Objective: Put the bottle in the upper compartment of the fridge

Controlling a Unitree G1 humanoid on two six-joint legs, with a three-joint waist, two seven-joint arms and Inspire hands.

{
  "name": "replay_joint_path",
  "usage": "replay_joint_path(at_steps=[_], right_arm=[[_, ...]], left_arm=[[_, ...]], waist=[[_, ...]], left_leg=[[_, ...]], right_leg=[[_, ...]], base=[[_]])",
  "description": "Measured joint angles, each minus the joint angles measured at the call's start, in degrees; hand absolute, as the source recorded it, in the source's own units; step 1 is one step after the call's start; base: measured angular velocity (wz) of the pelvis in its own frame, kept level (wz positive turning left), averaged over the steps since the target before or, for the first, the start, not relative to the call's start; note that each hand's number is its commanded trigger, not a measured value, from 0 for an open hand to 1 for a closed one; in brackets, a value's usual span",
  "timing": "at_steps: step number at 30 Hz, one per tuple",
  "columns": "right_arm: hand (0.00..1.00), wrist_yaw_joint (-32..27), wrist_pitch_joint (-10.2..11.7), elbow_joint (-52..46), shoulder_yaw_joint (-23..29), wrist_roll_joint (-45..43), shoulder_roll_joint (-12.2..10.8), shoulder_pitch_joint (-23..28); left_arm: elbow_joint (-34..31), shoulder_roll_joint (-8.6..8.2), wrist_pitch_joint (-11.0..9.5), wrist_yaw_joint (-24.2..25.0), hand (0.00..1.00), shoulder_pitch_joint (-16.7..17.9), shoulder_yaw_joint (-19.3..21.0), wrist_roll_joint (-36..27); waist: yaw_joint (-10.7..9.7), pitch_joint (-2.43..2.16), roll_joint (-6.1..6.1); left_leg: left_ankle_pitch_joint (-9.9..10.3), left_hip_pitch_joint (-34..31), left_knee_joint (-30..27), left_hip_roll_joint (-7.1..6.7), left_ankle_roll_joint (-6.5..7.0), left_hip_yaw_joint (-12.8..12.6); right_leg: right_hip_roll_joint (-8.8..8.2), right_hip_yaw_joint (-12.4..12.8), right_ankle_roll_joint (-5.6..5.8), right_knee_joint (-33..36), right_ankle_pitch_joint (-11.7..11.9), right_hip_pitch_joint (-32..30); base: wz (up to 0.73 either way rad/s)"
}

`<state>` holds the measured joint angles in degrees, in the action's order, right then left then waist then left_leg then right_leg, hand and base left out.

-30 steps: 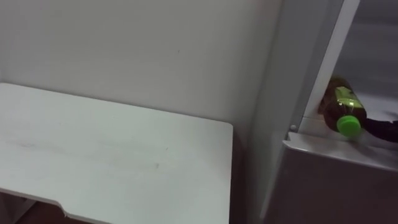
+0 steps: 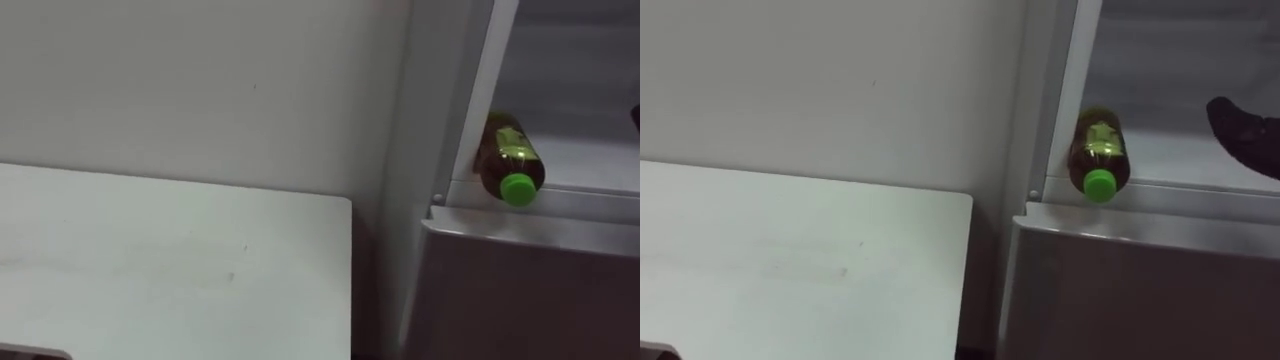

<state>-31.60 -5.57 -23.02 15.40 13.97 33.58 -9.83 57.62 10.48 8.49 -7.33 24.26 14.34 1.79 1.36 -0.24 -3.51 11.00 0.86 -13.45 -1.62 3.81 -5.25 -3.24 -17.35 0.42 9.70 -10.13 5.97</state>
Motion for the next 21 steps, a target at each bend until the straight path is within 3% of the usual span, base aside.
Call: replay_joint_path(at_steps=[5, 11, 16, 21], right_arm=[[0.00, 3.5, 3.6, -2.7, 0.6, 8.4, -4.1, 3.6], [0.00, 8.9, 4.3, -5.2, 1.2, 23.4, -8.5, 10.7], [0.00, 12.0, 6.7, -5.8, 1.3, 23.5, -12.3, 15.4], [0.00, 13.0, 7.9, -5.8, 1.3, 16.8, -17.3, 20.1]], left_arm=[[-0.2, -0.52, -1.6, 0.0, 0.00, -0.1, -0.8, 0.0], [-0.1, -0.55, -3.6, -1.1, 0.00, -0.7, -1.2, 0.1], [0.9, -0.73, -5.0, -1.0, 0.00, -1.6, -2.0, 0.1], [1.6, -1.83, -5.6, -1.1, 0.00, -2.6, -2.6, 0.2]], waist=[[-0.3, -0.04, 0.08], [-1.6, -0.08, 0.64], [-1.6, -0.10, 2.23], [-1.8, 0.02, 3.44]], left_leg=[[0.1, 0.9, 0.5, 0.05, 0.12, -0.8], [0.2, 0.9, 0.9, 0.00, 0.18, -1.0], [0.7, 1.5, 1.1, 0.36, 0.14, -2.6], [1.0, 1.7, 1.2, 0.66, 0.06, -3.9]], right_leg=[[-0.11, 0.5, 0.04, 0.0, 0.0, 0.5], [-0.13, 0.6, 0.08, 0.1, 0.0, 0.4], [0.22, 2.3, 0.08, 0.2, 0.0, 0.3], [0.38, 3.8, 0.08, 0.2, 0.0, -0.5]], base=[[-0.07], [-0.01], [-0.16], [-0.18]])
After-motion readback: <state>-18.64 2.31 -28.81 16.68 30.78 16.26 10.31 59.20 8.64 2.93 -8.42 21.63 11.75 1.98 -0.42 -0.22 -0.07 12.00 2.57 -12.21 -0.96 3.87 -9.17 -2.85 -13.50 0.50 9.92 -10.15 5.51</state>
